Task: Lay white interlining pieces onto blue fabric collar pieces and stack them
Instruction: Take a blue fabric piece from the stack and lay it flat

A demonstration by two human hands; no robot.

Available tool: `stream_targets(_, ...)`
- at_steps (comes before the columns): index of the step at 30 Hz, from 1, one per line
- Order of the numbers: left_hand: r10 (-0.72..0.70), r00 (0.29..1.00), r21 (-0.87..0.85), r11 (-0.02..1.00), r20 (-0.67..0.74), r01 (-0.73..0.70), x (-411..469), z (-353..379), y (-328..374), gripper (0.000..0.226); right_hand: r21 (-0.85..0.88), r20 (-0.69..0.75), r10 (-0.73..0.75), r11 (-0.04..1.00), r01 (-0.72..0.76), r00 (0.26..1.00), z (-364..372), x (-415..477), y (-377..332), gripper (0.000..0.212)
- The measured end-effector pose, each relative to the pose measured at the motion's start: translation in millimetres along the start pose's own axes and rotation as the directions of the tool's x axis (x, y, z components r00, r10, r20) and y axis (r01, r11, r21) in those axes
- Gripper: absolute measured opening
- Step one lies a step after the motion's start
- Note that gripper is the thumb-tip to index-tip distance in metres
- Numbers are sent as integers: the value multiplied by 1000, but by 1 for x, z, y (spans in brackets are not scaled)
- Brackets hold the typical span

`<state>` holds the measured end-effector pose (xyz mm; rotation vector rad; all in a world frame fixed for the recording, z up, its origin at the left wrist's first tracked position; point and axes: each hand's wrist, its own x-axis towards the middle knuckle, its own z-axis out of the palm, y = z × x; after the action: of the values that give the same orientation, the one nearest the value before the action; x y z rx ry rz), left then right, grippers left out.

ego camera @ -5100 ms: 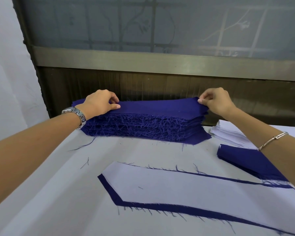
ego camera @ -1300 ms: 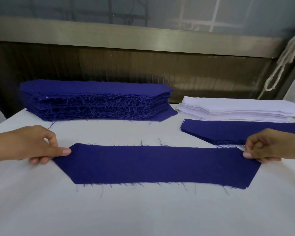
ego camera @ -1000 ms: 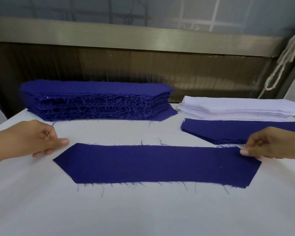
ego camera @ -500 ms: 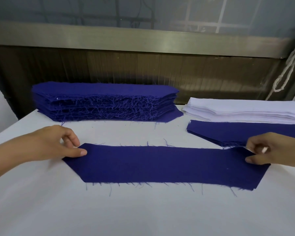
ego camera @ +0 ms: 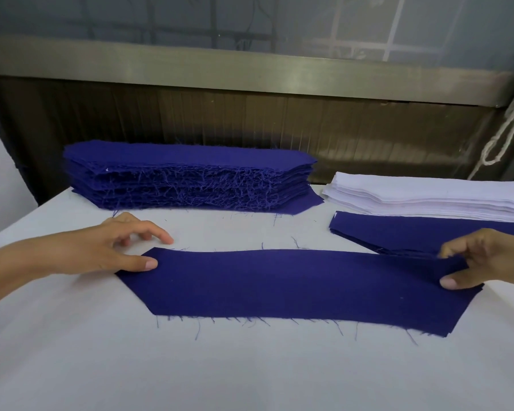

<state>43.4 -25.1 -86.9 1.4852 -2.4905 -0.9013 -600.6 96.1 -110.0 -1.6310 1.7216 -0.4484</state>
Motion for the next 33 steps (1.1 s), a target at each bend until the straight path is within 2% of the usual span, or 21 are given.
stream_targets(2, 7, 1000, -3, 1000, 11, -7, 2, -1, -4, 57, -27, -23, -32, 999, 31, 999, -3, 6, 12, 49)
stream_targets(6, 1, 1000, 1, 1000, 22, -1, 5, -2, -10, 79, -36, -50, -75, 997, 73, 996, -1, 14, 18, 42)
stream_targets(8, 13, 1000, -8, 1000, 10, -13, 5, -1, -12, 79, -29, -38, -86, 996, 85, 996, 0, 16, 19, 43)
stream_targets(12, 70, 998, -49, 996, -2, -70, 2, 0, -7, 69, -6, -30, -77, 997, 77, 997, 3, 16, 13, 45)
stream_targets(15, 106, 994, -45, 993, -35, -107, 0, 1, 0, 47, 74, -15, -79, 994, 80, 997, 12, 16, -2, 52)
stream_targets(17, 130, 990, -70, 988, -60, -135, -1, 1, 5, 37, 149, 33, -36, 988, 30, 999, 11, 12, -9, 53)
stream_targets(19, 106, 993, -171, 979, -45, -112, -3, 0, 9, 32, 168, 119, 41, 984, -61, 992, 8, 5, -17, 54)
stream_targets(22, 42, 996, -356, 934, 76, -12, -6, -2, 12, 33, 164, 155, 102, 978, -128, 983, 9, -5, -33, 55)
stream_targets(24, 15, 995, -359, 933, 99, 22, -6, -3, 16, 42, 188, 133, 125, 971, -149, 983, 8, -12, -43, 58)
stream_targets(28, -66, 986, -486, 864, 153, 133, -2, 1, 28, 36, 260, 6, 202, 946, -196, 979, 2, -25, -55, 49)
stream_targets(30, -64, 985, -524, 840, 159, 140, 0, 2, 36, 38, 311, -63, 225, 930, -195, 972, -3, -30, -60, 47)
stream_targets(33, -55, 992, -547, 830, 110, 107, 8, -1, 54, 48, 484, -178, 285, 859, -169, 942, -19, -35, -67, 50)
